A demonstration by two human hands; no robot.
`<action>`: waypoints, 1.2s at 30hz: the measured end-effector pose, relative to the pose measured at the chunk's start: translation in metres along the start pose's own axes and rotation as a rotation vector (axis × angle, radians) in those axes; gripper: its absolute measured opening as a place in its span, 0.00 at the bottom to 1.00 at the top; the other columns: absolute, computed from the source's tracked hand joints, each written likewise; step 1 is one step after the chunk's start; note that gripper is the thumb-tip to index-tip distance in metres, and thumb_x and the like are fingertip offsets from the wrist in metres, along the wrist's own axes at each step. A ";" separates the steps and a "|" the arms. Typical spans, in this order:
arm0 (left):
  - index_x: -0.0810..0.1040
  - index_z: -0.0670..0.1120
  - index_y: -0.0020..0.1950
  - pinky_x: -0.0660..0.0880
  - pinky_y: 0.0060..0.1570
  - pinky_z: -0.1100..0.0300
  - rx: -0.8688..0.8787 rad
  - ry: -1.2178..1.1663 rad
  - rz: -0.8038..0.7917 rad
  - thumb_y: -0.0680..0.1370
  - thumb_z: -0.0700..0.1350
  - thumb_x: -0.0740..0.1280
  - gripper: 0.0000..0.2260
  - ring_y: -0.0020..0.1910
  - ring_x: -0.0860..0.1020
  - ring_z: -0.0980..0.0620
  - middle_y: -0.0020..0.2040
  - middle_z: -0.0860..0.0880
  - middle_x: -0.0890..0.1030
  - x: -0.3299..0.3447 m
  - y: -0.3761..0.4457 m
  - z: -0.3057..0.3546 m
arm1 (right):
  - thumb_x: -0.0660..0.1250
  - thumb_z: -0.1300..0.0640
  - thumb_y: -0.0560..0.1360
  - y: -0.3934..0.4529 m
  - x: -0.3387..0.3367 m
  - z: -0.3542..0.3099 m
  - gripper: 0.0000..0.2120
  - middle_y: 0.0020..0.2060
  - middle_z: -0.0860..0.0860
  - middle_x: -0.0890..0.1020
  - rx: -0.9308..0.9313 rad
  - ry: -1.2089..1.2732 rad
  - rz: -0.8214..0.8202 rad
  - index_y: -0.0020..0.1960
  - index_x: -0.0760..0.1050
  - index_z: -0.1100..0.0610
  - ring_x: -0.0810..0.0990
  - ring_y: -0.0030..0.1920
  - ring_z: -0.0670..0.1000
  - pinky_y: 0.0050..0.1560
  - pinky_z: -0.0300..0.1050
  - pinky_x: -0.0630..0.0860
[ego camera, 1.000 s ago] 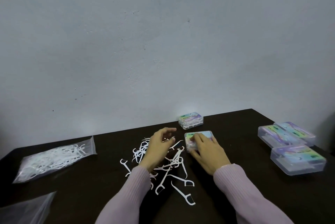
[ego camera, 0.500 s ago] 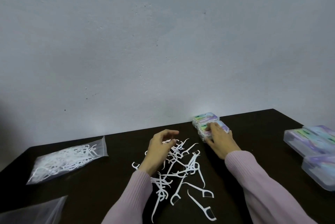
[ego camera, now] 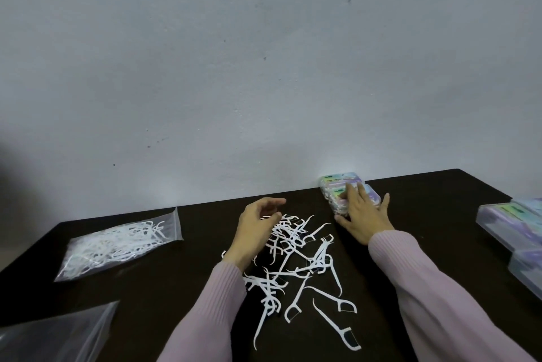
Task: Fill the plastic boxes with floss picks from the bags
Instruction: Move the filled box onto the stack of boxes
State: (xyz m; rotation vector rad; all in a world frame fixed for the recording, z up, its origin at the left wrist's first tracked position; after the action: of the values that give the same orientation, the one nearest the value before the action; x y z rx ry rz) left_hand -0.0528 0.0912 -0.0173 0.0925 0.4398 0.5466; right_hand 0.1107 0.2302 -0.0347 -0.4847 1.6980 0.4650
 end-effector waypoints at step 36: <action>0.69 0.45 0.70 0.69 0.59 0.66 -0.077 -0.175 -0.536 0.80 0.34 0.57 0.19 0.61 0.73 0.58 0.64 0.52 0.74 0.249 -0.108 0.102 | 0.65 0.46 0.74 -0.192 -0.056 0.171 0.31 0.68 0.56 0.64 0.459 0.429 0.260 0.71 0.58 0.55 0.63 0.67 0.55 0.64 0.51 0.66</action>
State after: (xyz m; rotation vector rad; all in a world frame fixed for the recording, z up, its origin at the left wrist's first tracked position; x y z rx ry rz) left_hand 0.2328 0.1322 -0.0412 -0.0521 0.2562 0.0260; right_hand 0.3656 0.1686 -0.0161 -0.0221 2.2187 0.1435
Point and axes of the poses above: each hand's wrist, its own y-axis towards the middle knuckle, its own x-axis out of the palm, z = x × y, the point moved 2 cm from there along y, towards the middle knuckle
